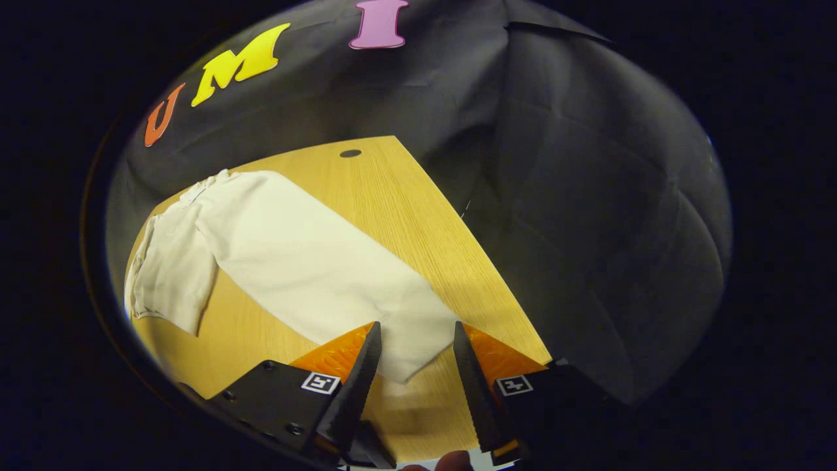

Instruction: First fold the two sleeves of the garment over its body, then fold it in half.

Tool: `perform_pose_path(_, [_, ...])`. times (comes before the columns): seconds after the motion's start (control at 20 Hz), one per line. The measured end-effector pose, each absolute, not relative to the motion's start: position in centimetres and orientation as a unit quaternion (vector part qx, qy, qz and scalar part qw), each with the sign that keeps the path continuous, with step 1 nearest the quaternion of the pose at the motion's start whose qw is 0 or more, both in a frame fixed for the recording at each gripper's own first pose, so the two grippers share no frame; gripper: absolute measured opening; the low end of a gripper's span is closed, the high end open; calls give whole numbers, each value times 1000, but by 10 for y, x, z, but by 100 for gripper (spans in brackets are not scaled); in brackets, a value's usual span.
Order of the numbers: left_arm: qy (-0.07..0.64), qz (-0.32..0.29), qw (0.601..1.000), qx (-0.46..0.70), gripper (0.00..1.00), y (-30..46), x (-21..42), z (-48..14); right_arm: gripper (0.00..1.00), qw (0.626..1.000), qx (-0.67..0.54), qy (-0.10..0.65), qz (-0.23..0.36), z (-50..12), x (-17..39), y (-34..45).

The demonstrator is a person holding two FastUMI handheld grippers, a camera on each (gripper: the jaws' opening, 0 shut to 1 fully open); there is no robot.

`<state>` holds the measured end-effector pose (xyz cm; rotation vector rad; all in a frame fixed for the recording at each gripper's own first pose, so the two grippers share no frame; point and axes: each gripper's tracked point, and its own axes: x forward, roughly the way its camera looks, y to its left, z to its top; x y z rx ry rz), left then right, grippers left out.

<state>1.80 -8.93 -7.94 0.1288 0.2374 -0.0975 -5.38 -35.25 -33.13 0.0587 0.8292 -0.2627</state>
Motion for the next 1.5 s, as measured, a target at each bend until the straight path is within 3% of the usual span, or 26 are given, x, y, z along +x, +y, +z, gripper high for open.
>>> perform_pose_path(0.5, [126,-46,989,64,98,-84,19,-83,70,889,100,428,-131,-346,-46,-342])
perform_pose_path(0.6, [124,-48,989,66,98,-85,18,-81,24,887,97,431,-133,-349,-44,-342])
perform_pose_path(0.65, [123,-48,989,66,98,-83,17,-80,23,887,100,432,-132,-347,-44,-340])
perform_pose_path(0.7, [122,-47,989,66,98,-82,16,-80,2,887,102,431,-128,-343,-44,-338])
perform_pose_path(1.05, [124,-30,990,52,98,-64,12,-82,2,907,124,385,-117,-288,-33,-322])
perform_pose_path(1.5, [112,24,993,20,98,-9,6,-84,0,941,122,309,-63,-169,39,-269])
